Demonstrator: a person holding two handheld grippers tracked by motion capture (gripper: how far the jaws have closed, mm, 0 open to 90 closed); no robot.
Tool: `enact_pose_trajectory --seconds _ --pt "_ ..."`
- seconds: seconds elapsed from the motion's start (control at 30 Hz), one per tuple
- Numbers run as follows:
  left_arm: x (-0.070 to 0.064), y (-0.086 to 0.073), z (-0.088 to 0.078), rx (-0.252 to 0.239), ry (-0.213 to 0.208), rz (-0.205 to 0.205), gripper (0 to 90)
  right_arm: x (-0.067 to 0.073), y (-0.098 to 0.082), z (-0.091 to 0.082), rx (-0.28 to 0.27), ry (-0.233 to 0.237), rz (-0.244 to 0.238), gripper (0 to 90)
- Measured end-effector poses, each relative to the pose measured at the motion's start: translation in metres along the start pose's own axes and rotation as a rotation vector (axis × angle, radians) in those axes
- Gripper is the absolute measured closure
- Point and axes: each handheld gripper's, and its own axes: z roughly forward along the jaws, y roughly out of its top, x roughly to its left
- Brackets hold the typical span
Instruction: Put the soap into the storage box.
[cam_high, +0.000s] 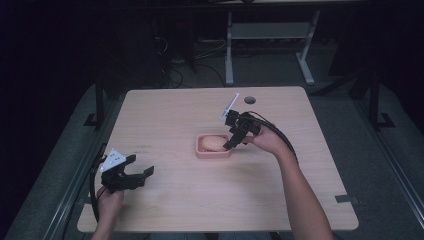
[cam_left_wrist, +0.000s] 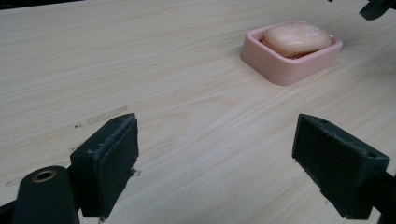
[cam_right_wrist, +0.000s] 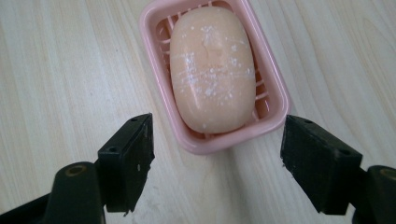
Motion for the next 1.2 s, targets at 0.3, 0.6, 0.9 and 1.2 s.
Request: enact_pose_trajectory --seconds 0.3,0.6,0.9,1.2 --pt "0.000 0.000 0.000 0.009 0.002 0.007 14.2 0.003 -0.016 -0.007 0.003 -0.003 0.026 24.8" --pt "-0.001 0.000 0.001 0.010 0.002 0.008 14.3 0.004 -0.036 -0.013 0.006 0.002 0.066 24.7" --pt "-0.001 0.000 0.001 0.011 0.001 0.008 14.2 0.011 -0.059 -0.022 -0.024 -0.017 0.084 24.8" --pt "-0.001 0.000 0.001 0.013 0.002 0.009 14.3 0.018 -0.087 -0.025 -0.028 -0.021 0.115 24.6"
